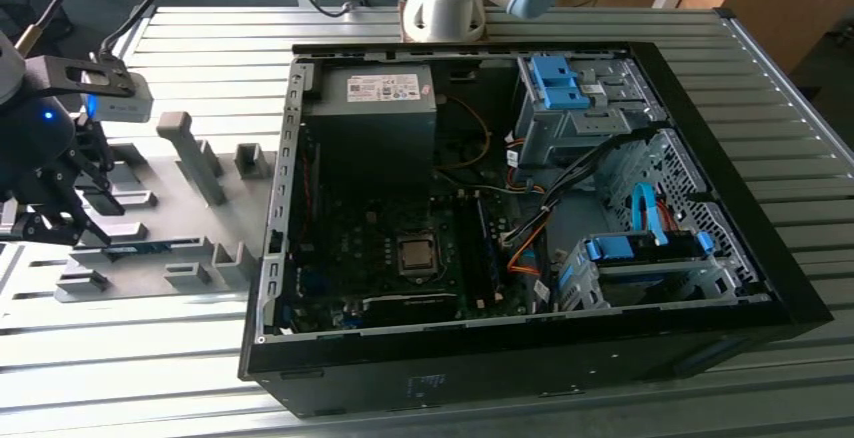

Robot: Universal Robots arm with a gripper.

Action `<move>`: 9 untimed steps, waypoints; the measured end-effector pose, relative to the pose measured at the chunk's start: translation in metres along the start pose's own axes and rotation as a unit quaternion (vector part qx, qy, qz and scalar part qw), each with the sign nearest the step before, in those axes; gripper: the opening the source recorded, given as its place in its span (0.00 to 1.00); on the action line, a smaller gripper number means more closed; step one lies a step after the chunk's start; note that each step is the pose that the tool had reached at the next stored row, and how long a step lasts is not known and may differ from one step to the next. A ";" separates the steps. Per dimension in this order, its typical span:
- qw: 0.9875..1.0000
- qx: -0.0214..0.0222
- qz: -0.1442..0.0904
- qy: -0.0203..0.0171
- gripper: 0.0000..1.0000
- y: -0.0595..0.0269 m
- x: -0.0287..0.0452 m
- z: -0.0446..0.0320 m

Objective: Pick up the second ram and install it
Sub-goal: 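Pick up the second ram and move it above second insertion slot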

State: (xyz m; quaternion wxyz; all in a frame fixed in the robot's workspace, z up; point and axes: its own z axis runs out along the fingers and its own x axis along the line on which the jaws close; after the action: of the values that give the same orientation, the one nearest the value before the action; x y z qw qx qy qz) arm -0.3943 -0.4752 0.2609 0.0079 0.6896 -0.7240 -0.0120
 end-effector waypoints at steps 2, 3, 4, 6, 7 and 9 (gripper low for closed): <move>1.000 0.000 0.000 0.000 0.42 0.0000 0.0000 0.0000; 1.000 0.000 0.000 0.000 0.42 0.0000 0.0000 0.0000; 1.000 0.000 0.000 0.000 0.42 0.0000 -0.0002 0.0001; 1.000 0.000 0.000 0.000 0.42 0.0001 -0.0013 0.0005; 1.000 0.000 0.000 0.000 0.42 0.0000 -0.0015 0.0009; 1.000 0.000 0.000 0.000 0.42 0.0000 -0.0015 0.0023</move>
State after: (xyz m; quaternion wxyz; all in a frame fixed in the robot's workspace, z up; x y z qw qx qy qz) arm -0.3943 -0.4737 0.2586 0.0080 0.6897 -0.7240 -0.0118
